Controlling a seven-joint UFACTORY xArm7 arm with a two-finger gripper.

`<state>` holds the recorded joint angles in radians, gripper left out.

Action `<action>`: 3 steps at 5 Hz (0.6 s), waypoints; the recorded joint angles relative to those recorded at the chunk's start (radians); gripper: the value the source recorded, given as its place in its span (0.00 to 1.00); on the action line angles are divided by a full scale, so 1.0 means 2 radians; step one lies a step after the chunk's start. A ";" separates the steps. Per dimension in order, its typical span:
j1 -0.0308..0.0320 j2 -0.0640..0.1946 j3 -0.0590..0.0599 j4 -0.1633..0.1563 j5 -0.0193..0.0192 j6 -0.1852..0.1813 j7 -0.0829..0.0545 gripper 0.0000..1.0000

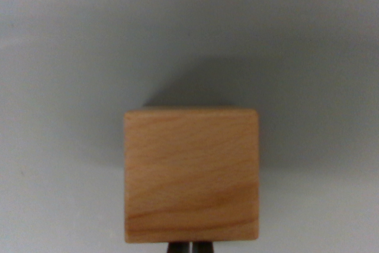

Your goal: Push wooden cube

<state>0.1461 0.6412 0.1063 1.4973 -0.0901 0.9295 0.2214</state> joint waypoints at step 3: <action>0.0003 0.013 -0.002 0.021 0.0000 0.009 -0.002 1.00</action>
<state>0.1467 0.6668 0.1031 1.5400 -0.0902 0.9466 0.2168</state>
